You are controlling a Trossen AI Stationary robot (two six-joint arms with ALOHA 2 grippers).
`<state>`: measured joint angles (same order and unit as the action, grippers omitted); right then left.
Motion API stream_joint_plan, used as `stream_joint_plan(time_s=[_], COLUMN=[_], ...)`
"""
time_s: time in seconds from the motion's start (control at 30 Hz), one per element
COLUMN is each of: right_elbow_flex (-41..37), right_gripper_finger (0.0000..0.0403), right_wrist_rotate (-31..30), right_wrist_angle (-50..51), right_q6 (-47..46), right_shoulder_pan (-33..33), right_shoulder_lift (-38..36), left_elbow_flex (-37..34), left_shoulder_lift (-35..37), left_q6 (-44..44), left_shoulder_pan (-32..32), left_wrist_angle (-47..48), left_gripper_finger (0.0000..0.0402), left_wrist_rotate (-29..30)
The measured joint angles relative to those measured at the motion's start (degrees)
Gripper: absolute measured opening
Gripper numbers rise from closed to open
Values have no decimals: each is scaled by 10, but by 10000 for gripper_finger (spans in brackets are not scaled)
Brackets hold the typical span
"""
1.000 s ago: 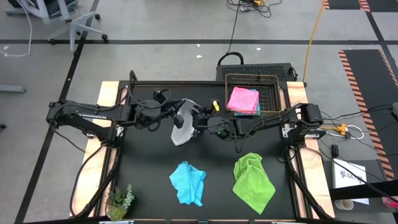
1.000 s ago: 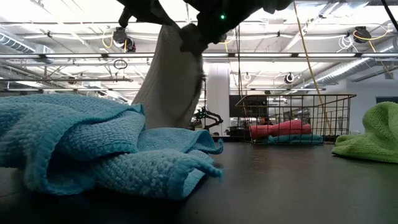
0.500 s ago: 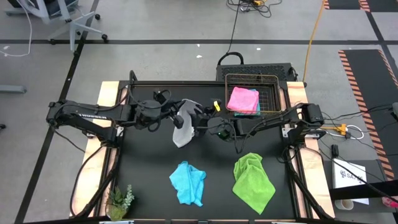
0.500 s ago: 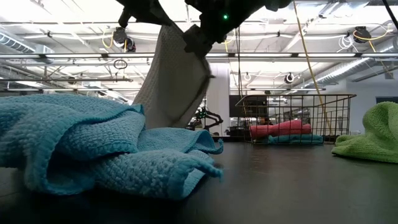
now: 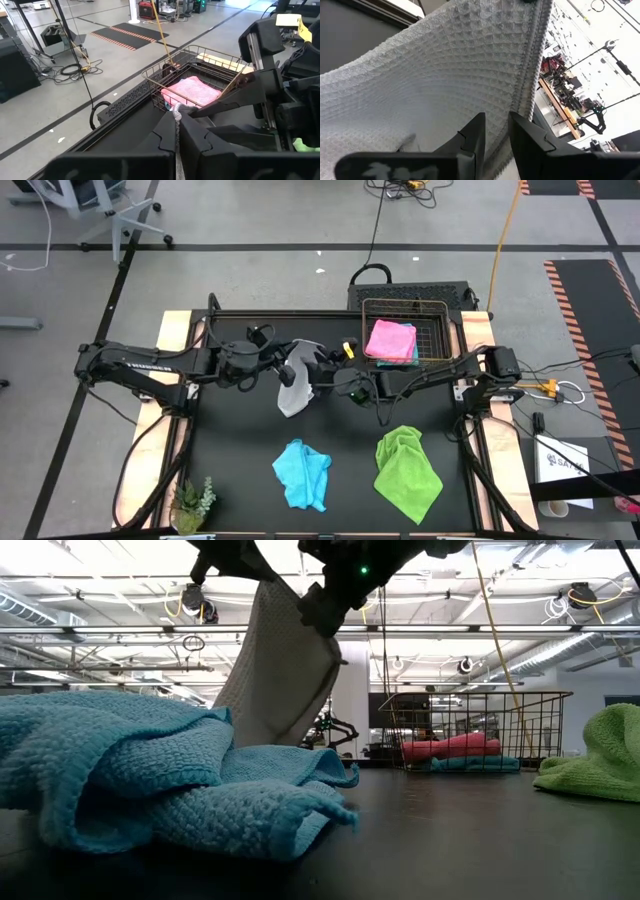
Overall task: Fold microfiber towels
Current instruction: Fold the gray towel
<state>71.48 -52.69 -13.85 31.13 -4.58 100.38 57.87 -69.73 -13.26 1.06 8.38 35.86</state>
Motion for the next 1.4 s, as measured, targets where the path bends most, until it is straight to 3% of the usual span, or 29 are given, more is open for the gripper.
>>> stream_joint_plan(time_s=[0.53,0.67,0.97,1.07,1.23,1.4], right_elbow_flex=[0,0,0,0,0,0], right_gripper_finger=[75,75,75,75,75,72], right_wrist_rotate=[-26,20,34,36,91,94], right_wrist_angle=[57,77,104,146,229,254], right_q6=[-37,-83,-138,-182,-279,-301], right_shoulder_pan=[1,1,1,1,1,1], right_shoulder_lift=[-37,-37,-37,-37,-37,-37], left_elbow_flex=[0,0,0,0,0,0], left_shoulder_lift=[0,0,0,0,0,0], left_q6=[-5,-5,-5,-5,-5,-4], left_shoulder_pan=[0,0,0,0,0,0], left_wrist_angle=[0,0,0,0,0,-1], left_gripper_finger=[17,5,9,6,17,6], left_wrist_rotate=[1,1,1,1,1,1])
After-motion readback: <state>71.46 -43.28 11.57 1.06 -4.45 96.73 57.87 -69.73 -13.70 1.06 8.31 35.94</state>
